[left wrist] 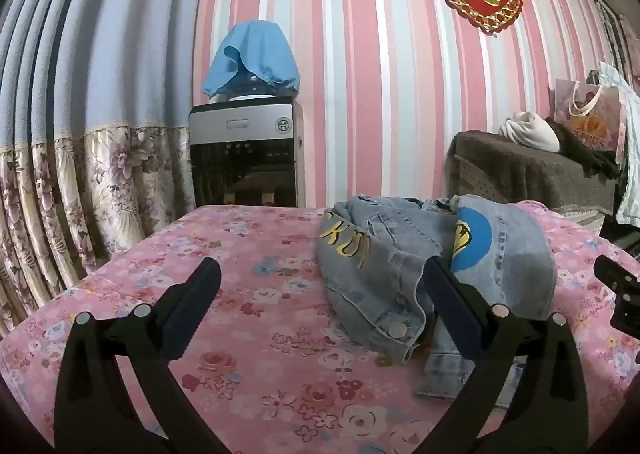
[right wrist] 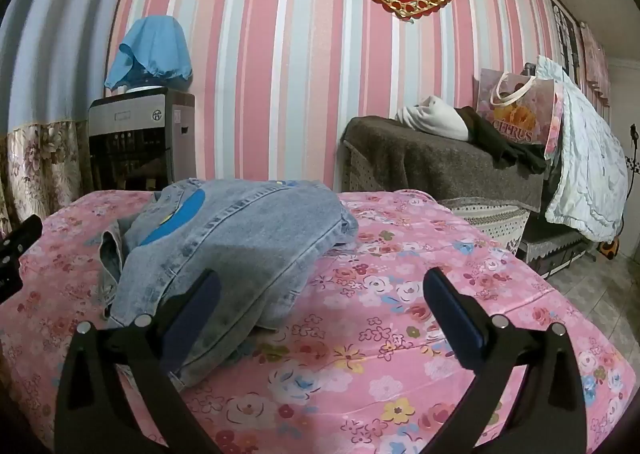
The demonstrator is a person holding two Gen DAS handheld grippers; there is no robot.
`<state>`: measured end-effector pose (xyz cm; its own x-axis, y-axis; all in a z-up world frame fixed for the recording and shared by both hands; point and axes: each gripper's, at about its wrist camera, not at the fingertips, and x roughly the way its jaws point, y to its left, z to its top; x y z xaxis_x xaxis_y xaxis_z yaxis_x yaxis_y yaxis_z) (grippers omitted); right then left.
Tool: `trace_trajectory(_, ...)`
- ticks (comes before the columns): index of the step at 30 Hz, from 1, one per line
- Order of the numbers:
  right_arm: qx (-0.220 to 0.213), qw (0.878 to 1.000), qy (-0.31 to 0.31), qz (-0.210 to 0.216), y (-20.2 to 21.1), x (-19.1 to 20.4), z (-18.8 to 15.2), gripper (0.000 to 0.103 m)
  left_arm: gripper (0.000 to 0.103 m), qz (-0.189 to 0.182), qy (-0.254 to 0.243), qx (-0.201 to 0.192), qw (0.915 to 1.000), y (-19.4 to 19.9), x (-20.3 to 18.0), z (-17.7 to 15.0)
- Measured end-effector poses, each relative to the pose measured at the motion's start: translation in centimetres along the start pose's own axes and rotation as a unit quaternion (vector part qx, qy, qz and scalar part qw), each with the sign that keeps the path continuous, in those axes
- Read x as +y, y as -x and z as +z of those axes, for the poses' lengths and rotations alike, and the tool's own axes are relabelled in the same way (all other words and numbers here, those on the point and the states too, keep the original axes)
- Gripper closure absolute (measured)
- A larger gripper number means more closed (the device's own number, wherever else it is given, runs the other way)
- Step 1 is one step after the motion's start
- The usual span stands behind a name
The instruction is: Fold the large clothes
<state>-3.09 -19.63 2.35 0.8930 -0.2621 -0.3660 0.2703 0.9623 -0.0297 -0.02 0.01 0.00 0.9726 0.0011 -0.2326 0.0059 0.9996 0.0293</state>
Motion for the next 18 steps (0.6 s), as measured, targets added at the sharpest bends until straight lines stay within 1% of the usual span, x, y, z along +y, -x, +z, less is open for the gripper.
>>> trace_trajectory(8, -0.004, 1.0, -0.001, 0.0, 0.0, 0.16, -0.05, 0.002, 0.003, 0.003, 0.002, -0.001, 1.0, 0.11, 0.15, -0.05)
trace_trajectory(18, -0.005, 1.0, 0.0, 0.0, 0.06, 0.16, -0.04, 0.002, 0.003, -0.005, -0.003, 0.003, 1.0, 0.11, -0.38, 0.18)
